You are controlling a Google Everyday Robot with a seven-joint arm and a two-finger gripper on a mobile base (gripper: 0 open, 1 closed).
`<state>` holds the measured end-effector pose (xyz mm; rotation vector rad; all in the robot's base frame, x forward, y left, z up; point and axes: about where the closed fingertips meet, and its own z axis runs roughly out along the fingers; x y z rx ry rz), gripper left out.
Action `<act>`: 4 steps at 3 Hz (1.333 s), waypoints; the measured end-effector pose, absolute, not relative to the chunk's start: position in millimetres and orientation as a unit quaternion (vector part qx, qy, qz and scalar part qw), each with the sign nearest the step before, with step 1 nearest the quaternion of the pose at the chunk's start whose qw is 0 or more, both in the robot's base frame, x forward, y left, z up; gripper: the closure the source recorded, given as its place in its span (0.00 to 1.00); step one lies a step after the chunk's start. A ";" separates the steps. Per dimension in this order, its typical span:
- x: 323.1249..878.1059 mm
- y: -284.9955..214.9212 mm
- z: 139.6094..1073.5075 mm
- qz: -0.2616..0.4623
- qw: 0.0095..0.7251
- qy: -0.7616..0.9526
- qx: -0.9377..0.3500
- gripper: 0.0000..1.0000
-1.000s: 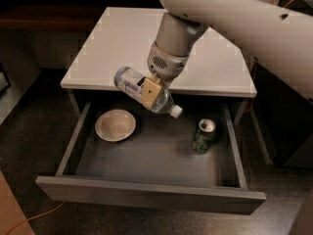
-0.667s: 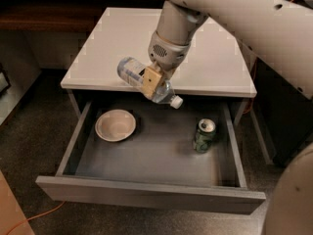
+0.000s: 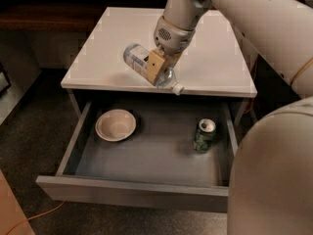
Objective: Pick blue plastic bottle from top drawer and place on counter
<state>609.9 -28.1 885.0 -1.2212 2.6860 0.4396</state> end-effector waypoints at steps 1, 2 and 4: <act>630.9 -30.9 876.1 0.161 0.069 0.902 -0.394 1.00; 650.4 -33.1 865.7 0.166 0.059 0.910 -0.376 1.00; 679.0 -33.8 859.6 0.160 0.069 0.922 -0.346 0.53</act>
Offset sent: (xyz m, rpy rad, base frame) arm 0.0629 -0.0176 -0.0257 0.0045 0.1287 -0.1040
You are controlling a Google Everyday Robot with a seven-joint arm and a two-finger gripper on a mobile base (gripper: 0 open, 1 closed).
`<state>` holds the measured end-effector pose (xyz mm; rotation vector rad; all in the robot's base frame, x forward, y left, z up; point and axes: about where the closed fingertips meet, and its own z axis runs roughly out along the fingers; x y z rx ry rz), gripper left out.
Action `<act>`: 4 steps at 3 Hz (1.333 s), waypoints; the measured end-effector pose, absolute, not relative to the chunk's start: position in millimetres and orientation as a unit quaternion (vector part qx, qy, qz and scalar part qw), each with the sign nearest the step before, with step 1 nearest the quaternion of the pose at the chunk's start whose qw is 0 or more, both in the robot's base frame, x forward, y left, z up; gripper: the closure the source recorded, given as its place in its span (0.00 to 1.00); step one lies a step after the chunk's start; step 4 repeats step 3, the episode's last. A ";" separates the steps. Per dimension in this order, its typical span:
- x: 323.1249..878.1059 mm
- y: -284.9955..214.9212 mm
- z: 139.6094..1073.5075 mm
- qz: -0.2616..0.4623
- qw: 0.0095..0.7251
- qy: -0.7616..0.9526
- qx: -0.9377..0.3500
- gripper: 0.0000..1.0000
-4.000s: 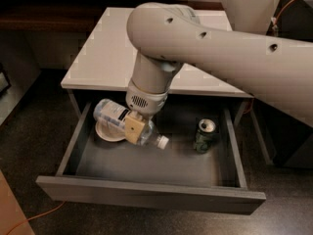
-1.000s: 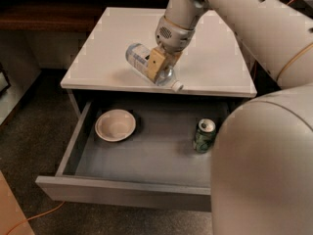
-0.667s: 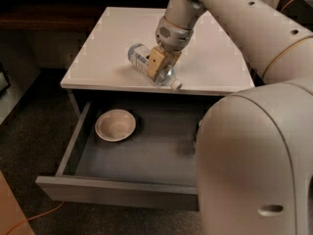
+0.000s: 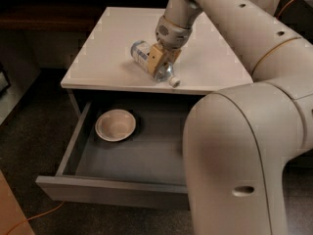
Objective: Pick blue plastic bottle from top drawer and place on counter
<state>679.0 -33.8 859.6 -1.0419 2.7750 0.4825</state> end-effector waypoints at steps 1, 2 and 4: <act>683.7 -30.0 856.6 0.161 0.075 0.921 -0.345 0.22; 687.7 -26.3 853.3 0.162 0.080 0.921 -0.345 0.00; 688.1 -25.9 853.0 0.162 0.080 0.921 -0.345 0.00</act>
Offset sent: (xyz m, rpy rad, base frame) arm 0.0030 0.0023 -0.0018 0.0039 -0.0065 -0.0021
